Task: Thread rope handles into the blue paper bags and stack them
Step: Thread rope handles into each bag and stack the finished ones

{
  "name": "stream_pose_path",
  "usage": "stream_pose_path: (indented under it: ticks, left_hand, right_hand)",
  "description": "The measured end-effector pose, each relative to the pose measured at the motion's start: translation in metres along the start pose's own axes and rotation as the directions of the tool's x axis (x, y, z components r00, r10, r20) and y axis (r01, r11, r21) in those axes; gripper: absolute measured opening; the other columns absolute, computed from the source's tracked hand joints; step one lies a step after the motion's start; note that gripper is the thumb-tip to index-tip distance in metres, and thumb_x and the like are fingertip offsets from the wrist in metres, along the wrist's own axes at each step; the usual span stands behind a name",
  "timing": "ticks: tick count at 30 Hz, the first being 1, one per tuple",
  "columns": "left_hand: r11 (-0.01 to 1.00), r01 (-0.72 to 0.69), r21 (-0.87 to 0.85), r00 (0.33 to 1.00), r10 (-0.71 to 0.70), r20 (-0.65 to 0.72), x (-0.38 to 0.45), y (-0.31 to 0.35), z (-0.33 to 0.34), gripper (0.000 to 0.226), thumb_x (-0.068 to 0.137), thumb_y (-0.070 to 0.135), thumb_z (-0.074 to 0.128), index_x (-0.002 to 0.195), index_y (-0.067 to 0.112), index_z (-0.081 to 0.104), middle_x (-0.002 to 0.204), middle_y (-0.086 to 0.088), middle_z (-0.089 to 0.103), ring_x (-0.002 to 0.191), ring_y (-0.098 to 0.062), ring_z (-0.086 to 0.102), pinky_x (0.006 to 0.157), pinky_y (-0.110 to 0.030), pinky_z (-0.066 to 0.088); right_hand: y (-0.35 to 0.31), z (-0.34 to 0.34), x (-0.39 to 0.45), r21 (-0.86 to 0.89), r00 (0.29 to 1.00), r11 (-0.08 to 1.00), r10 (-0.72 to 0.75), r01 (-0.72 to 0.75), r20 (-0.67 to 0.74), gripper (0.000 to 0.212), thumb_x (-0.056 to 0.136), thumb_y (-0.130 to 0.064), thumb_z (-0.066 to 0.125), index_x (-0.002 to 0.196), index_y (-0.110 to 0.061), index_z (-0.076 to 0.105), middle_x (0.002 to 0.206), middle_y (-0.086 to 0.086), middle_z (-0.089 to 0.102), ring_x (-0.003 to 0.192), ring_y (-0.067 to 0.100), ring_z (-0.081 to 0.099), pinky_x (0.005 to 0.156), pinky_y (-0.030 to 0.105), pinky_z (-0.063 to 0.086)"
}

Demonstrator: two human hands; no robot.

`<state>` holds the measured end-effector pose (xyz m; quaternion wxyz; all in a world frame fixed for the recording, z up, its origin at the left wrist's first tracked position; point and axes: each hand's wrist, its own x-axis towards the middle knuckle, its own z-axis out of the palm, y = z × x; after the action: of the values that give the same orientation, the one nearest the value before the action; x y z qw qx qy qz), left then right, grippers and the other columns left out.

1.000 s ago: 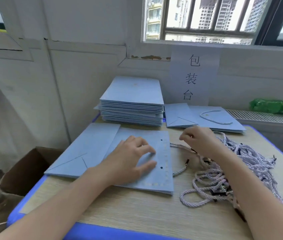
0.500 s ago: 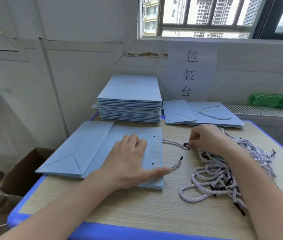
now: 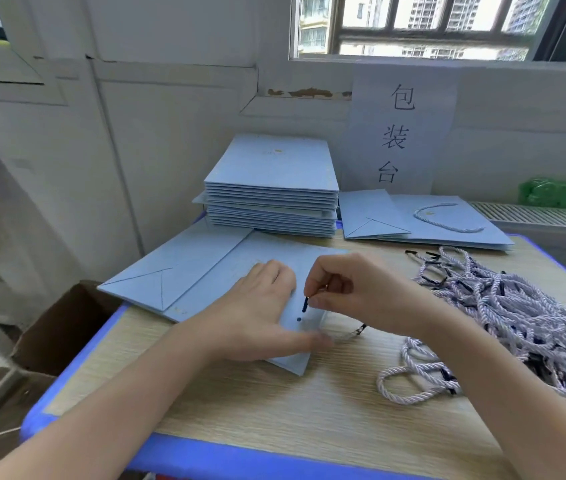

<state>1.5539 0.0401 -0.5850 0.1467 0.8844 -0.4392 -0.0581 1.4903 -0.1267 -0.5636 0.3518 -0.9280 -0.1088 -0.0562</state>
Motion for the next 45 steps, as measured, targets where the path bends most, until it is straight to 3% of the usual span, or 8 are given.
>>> stream_pose_path:
  ticks: [5, 15, 22, 25, 30, 37, 41, 45]
  left_hand:
    - [0.995, 0.023, 0.093, 0.998, -0.018, -0.054, -0.002, 0.004, -0.003, 0.084, 0.051, 0.089, 0.026, 0.105, 0.027, 0.043, 0.109, 0.011, 0.033, 0.105, -0.01, 0.027, 0.097, -0.03, 0.031]
    - [0.991, 0.038, -0.125, 0.995, -0.049, -0.088, -0.004, 0.009, -0.004, 0.04, 0.074, 0.059, 0.065, 0.087, 0.026, 0.047, 0.099, 0.009, 0.036, 0.089, -0.003, 0.039, 0.08, -0.025, 0.039]
    - [0.967, 0.067, -0.246, 0.982, -0.108, -0.157, -0.003, 0.009, -0.015, 0.029, 0.072, 0.046, 0.071, 0.079, 0.024, 0.054, 0.086, 0.009, 0.057, 0.079, -0.007, 0.054, 0.068, -0.027, 0.045]
    - [0.94, 0.097, -0.328, 0.976, -0.155, -0.154, -0.005, 0.009, -0.021, 0.022, 0.072, 0.039, 0.068, 0.069, 0.018, 0.062, 0.072, 0.004, 0.065, 0.068, -0.009, 0.058, 0.066, -0.027, 0.048]
    - [0.92, 0.121, -0.372, 0.968, -0.192, -0.162, -0.005, 0.003, -0.025, 0.03, 0.083, 0.019, 0.062, 0.055, 0.009, 0.059, 0.056, -0.003, 0.059, 0.047, -0.005, 0.044, 0.049, -0.016, 0.037]
    - [0.935, 0.087, -0.344, 0.972, -0.156, -0.178, -0.006, 0.002, -0.023, 0.027, 0.064, 0.043, 0.06, 0.065, 0.016, 0.065, 0.066, 0.002, 0.065, 0.063, -0.007, 0.056, 0.064, -0.024, 0.045]
    - [0.966, 0.092, -0.24, 0.983, -0.126, -0.13, -0.006, -0.002, -0.023, 0.043, 0.059, 0.049, 0.052, 0.098, 0.031, 0.059, 0.104, 0.013, 0.059, 0.095, -0.003, 0.052, 0.085, -0.024, 0.043]
    - [0.987, 0.102, -0.126, 0.992, -0.111, -0.066, -0.003, -0.012, -0.02, 0.052, 0.068, 0.064, 0.052, 0.109, 0.032, 0.058, 0.114, 0.013, 0.055, 0.108, -0.007, 0.048, 0.095, -0.031, 0.04]
  right_hand:
    - [-0.005, 0.003, -0.001, -0.041, 1.0, 0.999, -0.011, 0.01, -0.018, 0.022, 0.083, -0.007, 0.066, 0.077, -0.028, 0.062, 0.068, -0.01, 0.062, 0.057, -0.001, 0.048, 0.058, 0.01, 0.038]
    - [-0.007, 0.014, 0.002, -0.162, 1.0, 0.986, -0.028, 0.028, -0.001, 0.011, 0.084, -0.01, 0.065, 0.085, -0.018, 0.071, 0.075, -0.01, 0.061, 0.067, -0.005, 0.051, 0.063, 0.008, 0.036]
    - [-0.012, -0.002, -0.004, -0.182, 0.997, 0.981, -0.07, 0.061, -0.042, 0.034, 0.083, 0.001, 0.051, 0.084, -0.023, 0.075, 0.089, -0.008, 0.05, 0.071, -0.002, 0.045, 0.066, 0.011, 0.034]
    - [-0.014, -0.011, -0.006, -0.102, 0.979, 0.994, -0.043, 0.023, -0.201, 0.027, 0.082, 0.0, 0.055, 0.076, -0.025, 0.066, 0.082, -0.009, 0.053, 0.066, 0.002, 0.046, 0.062, 0.012, 0.034]
    - [-0.014, -0.001, -0.006, -0.156, 0.993, 0.985, 0.059, -0.075, -0.106, 0.017, 0.084, -0.021, 0.061, 0.075, -0.014, 0.073, 0.059, 0.002, 0.058, 0.055, 0.006, 0.042, 0.054, 0.023, 0.031]
    - [-0.015, 0.019, 0.003, -0.011, 0.986, 0.986, 0.168, -0.168, 0.002, 0.023, 0.081, -0.021, 0.069, 0.058, -0.022, 0.064, 0.044, -0.012, 0.049, 0.045, 0.001, 0.041, 0.045, 0.013, 0.029]
    - [-0.013, 0.0, -0.001, 0.003, 0.969, 0.971, 0.24, -0.241, 0.065, 0.027, 0.08, -0.013, 0.064, 0.056, -0.019, 0.053, 0.04, -0.013, 0.043, 0.041, 0.001, 0.036, 0.046, 0.017, 0.027]
    - [-0.002, -0.025, -0.007, -0.096, 0.948, 0.947, 0.292, -0.305, -0.127, 0.02, 0.079, -0.016, 0.059, 0.062, -0.006, 0.053, 0.05, -0.006, 0.046, 0.049, 0.01, 0.04, 0.048, 0.023, 0.029]
